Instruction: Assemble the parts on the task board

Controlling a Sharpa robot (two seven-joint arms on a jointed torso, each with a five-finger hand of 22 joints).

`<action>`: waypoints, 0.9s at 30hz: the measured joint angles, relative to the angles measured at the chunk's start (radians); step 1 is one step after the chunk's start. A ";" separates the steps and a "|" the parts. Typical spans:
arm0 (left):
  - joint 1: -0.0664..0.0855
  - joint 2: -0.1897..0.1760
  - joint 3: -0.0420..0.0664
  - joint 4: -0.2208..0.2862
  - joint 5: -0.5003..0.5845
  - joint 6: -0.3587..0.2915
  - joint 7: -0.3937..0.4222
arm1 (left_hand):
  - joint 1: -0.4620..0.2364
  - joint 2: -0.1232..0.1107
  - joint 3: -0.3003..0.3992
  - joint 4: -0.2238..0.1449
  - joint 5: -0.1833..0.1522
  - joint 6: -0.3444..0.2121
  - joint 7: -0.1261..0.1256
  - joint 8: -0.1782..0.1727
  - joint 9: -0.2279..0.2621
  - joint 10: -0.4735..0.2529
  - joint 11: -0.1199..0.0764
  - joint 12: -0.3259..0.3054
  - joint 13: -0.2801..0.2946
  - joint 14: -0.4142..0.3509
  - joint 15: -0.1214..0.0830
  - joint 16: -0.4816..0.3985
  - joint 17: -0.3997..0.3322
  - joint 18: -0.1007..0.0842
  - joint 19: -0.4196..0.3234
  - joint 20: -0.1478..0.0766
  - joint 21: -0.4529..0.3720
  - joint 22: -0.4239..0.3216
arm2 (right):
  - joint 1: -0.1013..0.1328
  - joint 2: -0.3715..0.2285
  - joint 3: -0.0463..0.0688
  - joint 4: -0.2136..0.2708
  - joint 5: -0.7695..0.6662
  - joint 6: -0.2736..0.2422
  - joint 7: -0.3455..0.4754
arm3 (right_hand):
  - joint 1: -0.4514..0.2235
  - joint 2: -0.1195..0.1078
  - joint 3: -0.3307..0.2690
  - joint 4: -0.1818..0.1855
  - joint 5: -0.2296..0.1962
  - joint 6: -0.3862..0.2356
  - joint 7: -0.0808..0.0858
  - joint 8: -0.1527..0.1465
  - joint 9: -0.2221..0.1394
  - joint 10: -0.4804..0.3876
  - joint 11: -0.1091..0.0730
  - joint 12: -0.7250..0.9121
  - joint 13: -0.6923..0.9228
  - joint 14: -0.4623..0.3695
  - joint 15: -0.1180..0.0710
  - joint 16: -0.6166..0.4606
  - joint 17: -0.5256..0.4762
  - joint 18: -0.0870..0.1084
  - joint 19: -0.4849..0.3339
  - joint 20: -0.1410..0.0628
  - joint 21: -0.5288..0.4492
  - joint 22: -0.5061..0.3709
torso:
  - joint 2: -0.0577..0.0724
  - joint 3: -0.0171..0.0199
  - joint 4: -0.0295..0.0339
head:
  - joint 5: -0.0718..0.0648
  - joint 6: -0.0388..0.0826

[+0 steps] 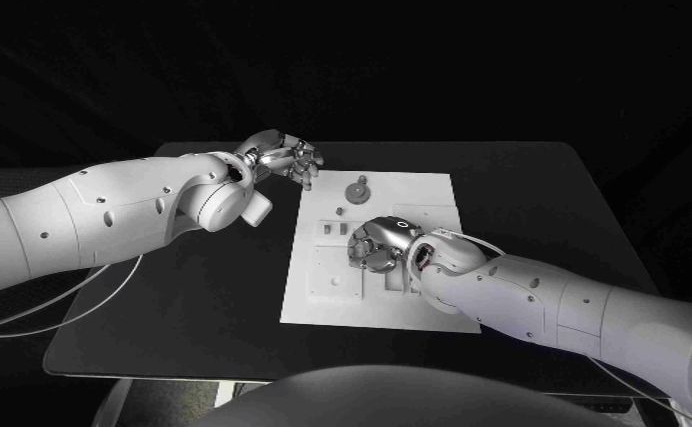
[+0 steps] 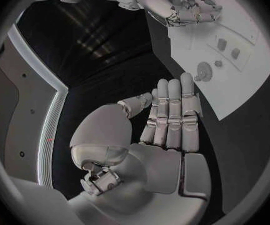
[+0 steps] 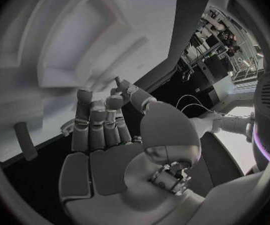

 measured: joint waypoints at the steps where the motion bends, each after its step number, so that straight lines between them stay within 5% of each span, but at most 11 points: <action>1: 0.000 0.000 0.000 0.000 0.000 0.000 0.000 | 0.000 0.000 0.000 0.000 0.000 0.000 0.000 0.000 0.000 0.000 0.000 0.000 0.000 0.000 0.000 0.000 0.000 0.000 0.000 0.000 -0.001 0.000 | 0.000 0.000 0.000 0.000 0.000 0.000 0.000 | 0.000 0.000 0.000 0.000 0.000 0.000 0.000 0.000 0.000 0.000 0.000 0.000 0.000 0.000 0.000 0.000 0.000 0.000 0.000 0.000 0.000 0.000 | 0.000 0.0000 0.0000 | 0.000 0.000; 18: 0.000 -0.001 0.000 0.001 0.000 0.000 0.000 | 0.000 0.000 0.000 0.000 0.000 0.000 0.000 -0.004 0.002 0.000 0.000 0.000 0.001 0.000 0.000 0.004 -0.002 0.010 0.000 0.000 -0.004 0.001 | 0.003 -0.001 -0.003 0.005 -0.012 0.014 -0.003 | 0.000 0.000 0.000 0.000 0.000 0.000 0.000 0.000 -0.001 0.000 0.000 0.000 0.000 0.002 -0.002 0.000 0.000 0.000 0.000 0.000 0.004 0.004 | 0.000 -0.0009 -0.0002 | 0.002 -0.004; 20: 0.000 -0.001 0.000 0.001 0.000 0.001 -0.001 | 0.000 0.000 0.000 0.000 0.000 0.000 0.000 -0.004 0.002 0.000 0.000 0.000 0.001 0.000 0.000 0.004 -0.002 0.009 0.000 0.000 -0.004 0.001 | 0.003 -0.001 -0.003 0.005 -0.015 0.016 -0.005 | -0.009 -0.017 0.000 0.000 -0.007 -0.012 0.012 -0.009 -0.001 0.000 0.000 -0.004 0.000 0.002 -0.002 0.000 0.000 0.000 0.000 0.000 0.004 0.004 | 0.000 -0.0008 -0.0005 | 0.002 -0.005; 27: 0.001 -0.002 0.000 0.001 0.000 0.001 -0.001 | 0.000 0.000 -0.001 0.001 0.000 0.000 0.000 -0.004 0.002 0.000 0.000 -0.004 0.002 0.000 0.000 0.004 -0.002 0.008 0.000 0.000 -0.004 0.001 | 0.004 -0.003 -0.003 0.004 -0.023 0.019 -0.015 | -0.002 -0.026 0.000 0.000 -0.018 -0.029 0.029 -0.023 -0.009 -0.011 0.011 -0.004 0.003 -0.005 0.006 0.000 0.000 0.000 0.000 0.000 0.004 0.004 | 0.000 0.0000 -0.0010 | 0.000 -0.006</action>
